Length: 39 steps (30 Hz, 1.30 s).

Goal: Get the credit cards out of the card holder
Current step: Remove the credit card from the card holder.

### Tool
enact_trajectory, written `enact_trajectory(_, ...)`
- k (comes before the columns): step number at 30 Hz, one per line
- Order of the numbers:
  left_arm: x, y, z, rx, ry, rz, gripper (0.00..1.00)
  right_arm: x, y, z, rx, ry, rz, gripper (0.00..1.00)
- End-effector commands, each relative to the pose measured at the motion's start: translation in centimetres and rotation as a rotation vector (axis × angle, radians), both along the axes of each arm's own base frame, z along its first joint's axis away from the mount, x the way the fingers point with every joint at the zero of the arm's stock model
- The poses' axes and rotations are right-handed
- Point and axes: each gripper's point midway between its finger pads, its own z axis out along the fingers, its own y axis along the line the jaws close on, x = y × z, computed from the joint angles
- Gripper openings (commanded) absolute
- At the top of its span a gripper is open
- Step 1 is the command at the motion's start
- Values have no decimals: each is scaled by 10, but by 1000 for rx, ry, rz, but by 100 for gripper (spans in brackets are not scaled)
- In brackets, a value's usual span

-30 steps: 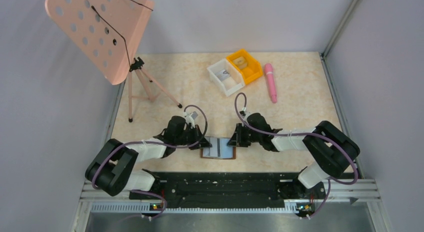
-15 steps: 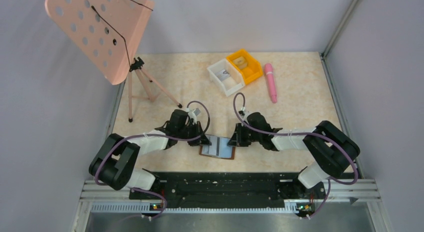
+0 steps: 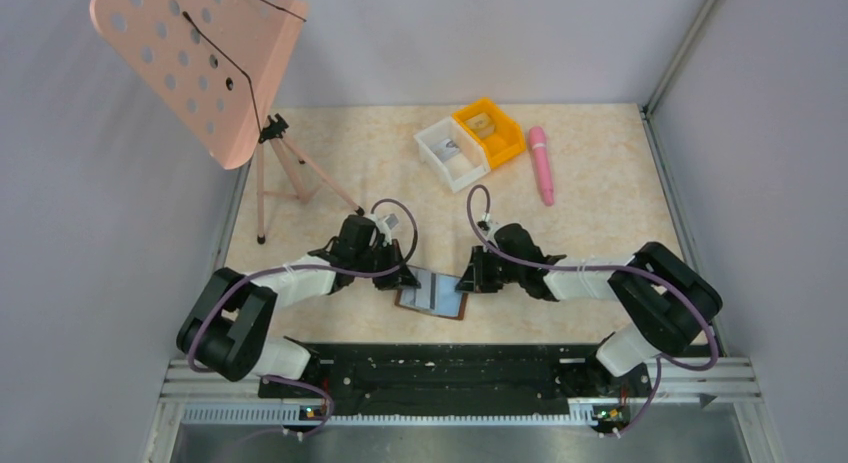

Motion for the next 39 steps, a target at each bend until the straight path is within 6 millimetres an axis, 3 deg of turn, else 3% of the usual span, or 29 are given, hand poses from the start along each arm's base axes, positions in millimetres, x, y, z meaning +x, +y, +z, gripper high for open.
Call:
enact_trajectory(1,5,-14,18,-132,-18,31,0,3,5,21,67,-23,9,17)
enact_trajectory(5,1,-25,16,-188,11,60,0,-2,18,41,113,-47,15,25)
enact_trajectory(9,-4,-34,15,-184,4,58,0,-10,26,43,104,-53,21,25)
enact_trajectory(18,-14,-46,12,-160,-10,23,0,-10,23,17,30,-33,1,20)
enact_trajectory(26,-12,-46,12,-152,-43,7,9,-14,17,-5,-8,-11,3,18)
enact_trajectory(39,-12,-41,17,-139,-73,12,12,-18,10,-17,-28,4,-11,18)
